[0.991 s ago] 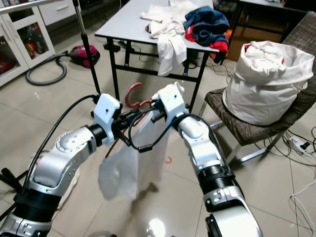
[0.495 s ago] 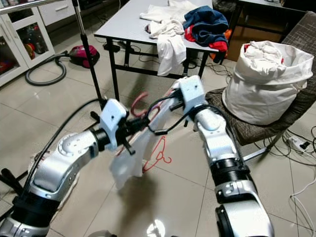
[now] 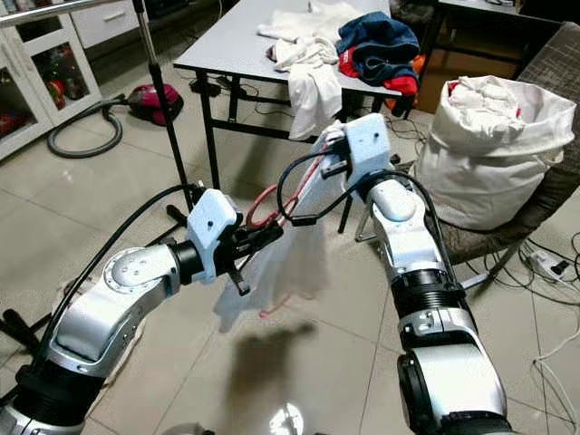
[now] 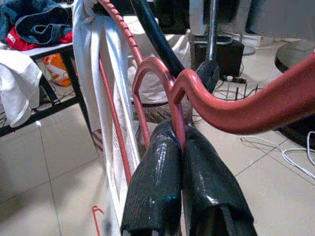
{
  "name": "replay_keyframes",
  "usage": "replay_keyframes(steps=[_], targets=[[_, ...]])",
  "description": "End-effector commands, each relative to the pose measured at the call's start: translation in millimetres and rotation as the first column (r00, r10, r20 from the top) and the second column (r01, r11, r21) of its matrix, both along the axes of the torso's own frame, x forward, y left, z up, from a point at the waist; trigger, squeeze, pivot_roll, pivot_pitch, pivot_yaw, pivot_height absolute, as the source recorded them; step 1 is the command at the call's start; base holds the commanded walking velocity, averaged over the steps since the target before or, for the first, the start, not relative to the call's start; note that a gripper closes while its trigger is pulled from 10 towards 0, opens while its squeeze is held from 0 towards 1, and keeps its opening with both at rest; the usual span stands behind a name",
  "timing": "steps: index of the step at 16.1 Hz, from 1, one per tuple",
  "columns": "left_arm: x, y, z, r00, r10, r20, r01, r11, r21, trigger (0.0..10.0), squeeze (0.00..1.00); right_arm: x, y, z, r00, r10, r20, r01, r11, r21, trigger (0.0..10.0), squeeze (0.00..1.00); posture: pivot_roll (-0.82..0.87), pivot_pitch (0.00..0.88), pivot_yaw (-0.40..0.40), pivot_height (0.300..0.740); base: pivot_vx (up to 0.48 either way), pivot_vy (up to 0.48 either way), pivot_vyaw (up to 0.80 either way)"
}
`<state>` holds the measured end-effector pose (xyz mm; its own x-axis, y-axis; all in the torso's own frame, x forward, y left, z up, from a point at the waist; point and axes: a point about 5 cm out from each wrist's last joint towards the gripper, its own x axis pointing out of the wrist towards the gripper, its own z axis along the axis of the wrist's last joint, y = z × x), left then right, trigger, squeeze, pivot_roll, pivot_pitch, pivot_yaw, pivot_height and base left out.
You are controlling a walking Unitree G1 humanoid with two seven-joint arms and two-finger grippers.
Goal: Hang hanger
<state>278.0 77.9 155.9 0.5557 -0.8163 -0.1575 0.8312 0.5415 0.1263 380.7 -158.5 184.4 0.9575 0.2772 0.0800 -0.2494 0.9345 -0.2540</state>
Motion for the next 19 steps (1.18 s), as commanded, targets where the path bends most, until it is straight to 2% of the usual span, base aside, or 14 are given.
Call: replay_keyframes(steps=[1,4,5,6,7,8,9,10,11,12,14,15,18,19], targets=[[-12.4,1.4,-29.5,0.987,-0.059,-0.152,0.071,0.995,0.073,10.0,0.0,5.6,-31.4,54.6,0.964,-0.165,0.209,0.145,0.983,0.109,0.0,0.0,0.07,0.0,-0.023,0.74,0.0,0.0,0.0],[-13.3,1.8,-33.0,0.983,-0.059,-0.172,0.074,0.994,0.083,10.0,0.0,3.8,-31.0,81.6,0.932,-0.154,0.329,0.1,0.979,0.176,0.0,0.0,0.07,0.0,-0.022,0.74,0.0,0.0,0.0],[-11.5,2.8,-34.8,0.984,-0.037,-0.175,0.054,0.994,0.091,10.0,0.0,3.7,-32.1,82.4,0.93,-0.159,0.332,0.093,0.974,0.205,0.0,0.0,0.07,0.0,-0.023,0.74,0.0,0.0,0.0],[-3.5,8.3,-42.5,0.978,0.054,-0.203,-0.035,0.995,0.092,10.0,0.0,4.3,-39.6,78.0,0.933,-0.206,0.297,0.111,0.946,0.306,0.0,0.0,0.07,0.0,-0.023,0.74,0.0,0.0,0.0],[0.9,12.7,-48.8,0.969,0.114,-0.218,-0.095,0.991,0.095,10.0,0.0,5.4,-48.1,72.2,0.936,-0.248,0.248,0.14,0.912,0.384,0.0,0.0,0.07,0.0,-0.023,0.74,0.0,0.0,0.0],[1.6,18.8,-57.6,0.958,0.155,-0.242,-0.134,0.986,0.1,10.0,0.0,7.1,-63.7,62.9,0.937,-0.312,0.159,0.194,0.84,0.506,0.0,0.0,0.07,0.0,-0.023,0.74,0.0,0.0,0.0],[1.3,21.2,-61.4,0.952,0.17,-0.254,-0.148,0.984,0.104,10.0,0.0,7.5,-70.4,58.7,0.934,-0.337,0.12,0.217,0.8,0.559,0.0,0.0,0.07,0.0,-0.023,0.74,0.0,0.0,0.0],[-1.4,22.1,-64.2,0.951,0.164,-0.262,-0.14,0.984,0.108,10.0,0.0,7.6,-80.8,52.3,0.929,-0.364,0.065,0.242,0.733,0.636,0.0,0.0,0.06,0.0,-0.025,0.74,0.0,0.0,0.0],[-2.3,22.3,-65.0,0.951,0.162,-0.265,-0.137,0.985,0.109,10.0,0.0,7.4,-84.7,49.6,0.927,-0.373,0.044,0.251,0.702,0.666,0.0,0.0,0.06,0.0,-0.025,0.74,0.0,0.0,0.0],[-3.4,21.6,-65.5,0.951,0.154,-0.268,-0.13,0.986,0.106,10.0,0.0,7.3,-92.4,43.7,0.924,-0.382,0.0,0.265,0.643,0.719,0.0,0.0,0.07,0.0,-0.027,0.74,0.0,0.0,0.0],[-3.8,20.5,-65.8,0.953,0.14,-0.268,-0.116,0.988,0.103,10.0,0.0,9.5,-95.6,37.0,0.942,-0.33,-0.054,0.243,0.565,0.788,0.0,0.0,0.07,0.0,-0.028,0.74,0.0,0.0,0.0],[-4.8,19.2,-65.6,0.955,0.122,-0.269,-0.099,0.99,0.096,10.0,0.0,10.8,-97.3,33.3,0.951,-0.298,-0.08,0.235,0.531,0.814,0.0,0.0,0.07,0.0,-0.028,0.74,0.0,0.0,0.0],[-8.4,16.5,-65.1,0.959,0.083,-0.272,-0.061,0.994,0.09,10.0,0.0,12.4,-100.6,28.3,0.96,-0.253,-0.117,0.232,0.496,0.837,0.0,0.0,0.07,0.0,-0.025,0.74,0.0,0.0,0.0],[-10.1,15.3,-65.0,0.959,0.068,-0.275,-0.045,0.995,0.088,10.0,0.0,12.2,-107.2,25.0,0.953,-0.262,-0.151,0.258,0.448,0.856,0.0,0.0,0.07,0.0,-0.025,0.74,0.0,0.0,0.0]])
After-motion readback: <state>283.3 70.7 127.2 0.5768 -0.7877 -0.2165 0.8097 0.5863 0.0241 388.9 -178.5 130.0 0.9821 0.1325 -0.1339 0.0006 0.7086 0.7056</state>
